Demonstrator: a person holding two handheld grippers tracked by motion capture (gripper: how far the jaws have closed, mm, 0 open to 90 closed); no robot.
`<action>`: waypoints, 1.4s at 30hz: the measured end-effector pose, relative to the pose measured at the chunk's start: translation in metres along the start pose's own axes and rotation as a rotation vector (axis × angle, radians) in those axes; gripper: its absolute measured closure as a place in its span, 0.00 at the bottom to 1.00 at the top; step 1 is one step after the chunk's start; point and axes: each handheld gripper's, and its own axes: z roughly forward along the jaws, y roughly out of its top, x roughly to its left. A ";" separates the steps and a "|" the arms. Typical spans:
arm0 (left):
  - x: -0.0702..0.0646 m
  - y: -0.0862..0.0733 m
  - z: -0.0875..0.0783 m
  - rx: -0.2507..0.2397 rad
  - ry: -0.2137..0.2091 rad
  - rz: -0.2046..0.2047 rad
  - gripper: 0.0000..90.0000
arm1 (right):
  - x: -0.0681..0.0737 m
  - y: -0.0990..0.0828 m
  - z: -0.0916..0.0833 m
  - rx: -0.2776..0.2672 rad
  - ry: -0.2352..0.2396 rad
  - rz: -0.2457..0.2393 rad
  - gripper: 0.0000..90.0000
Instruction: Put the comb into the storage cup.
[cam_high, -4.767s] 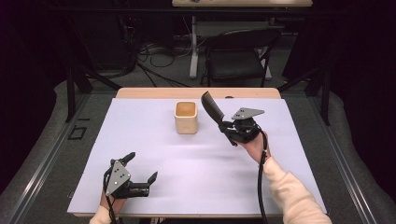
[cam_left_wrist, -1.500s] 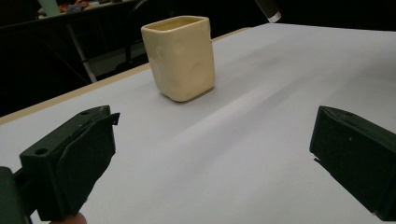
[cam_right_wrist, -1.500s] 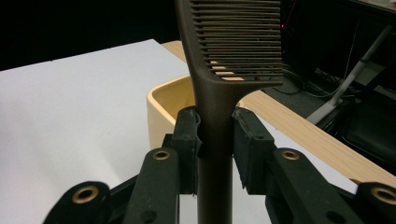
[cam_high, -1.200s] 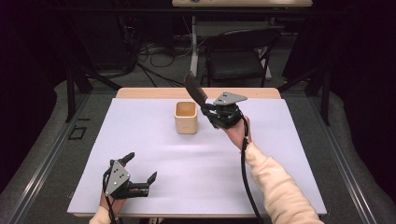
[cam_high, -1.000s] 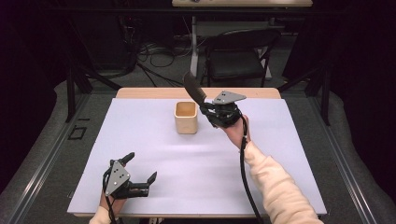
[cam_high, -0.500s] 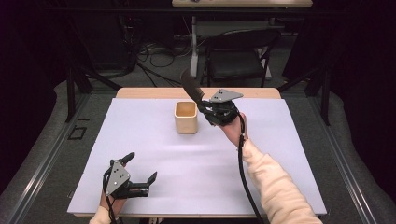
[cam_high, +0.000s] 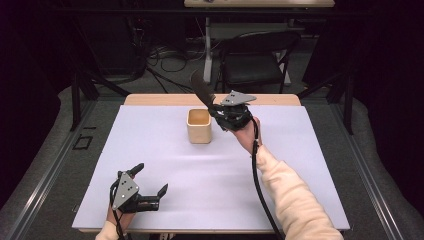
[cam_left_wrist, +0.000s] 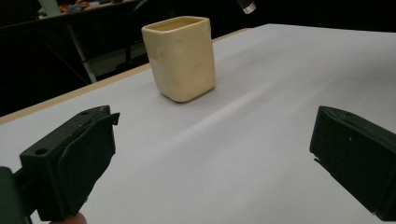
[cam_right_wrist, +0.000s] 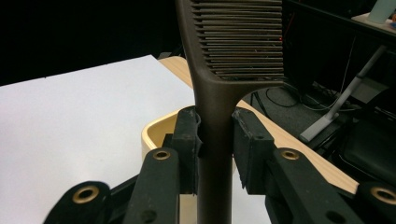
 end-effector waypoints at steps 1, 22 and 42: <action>0.000 0.000 0.000 0.000 -0.001 -0.001 0.00 | 0.000 0.001 0.000 -0.003 -0.002 0.002 0.80; 0.000 0.000 0.000 0.002 -0.002 0.004 0.00 | -0.004 0.015 0.013 -0.064 -0.005 -0.009 0.80; 0.000 0.000 0.000 0.001 -0.002 -0.001 0.00 | 0.002 0.027 0.024 -0.110 -0.005 -0.033 0.80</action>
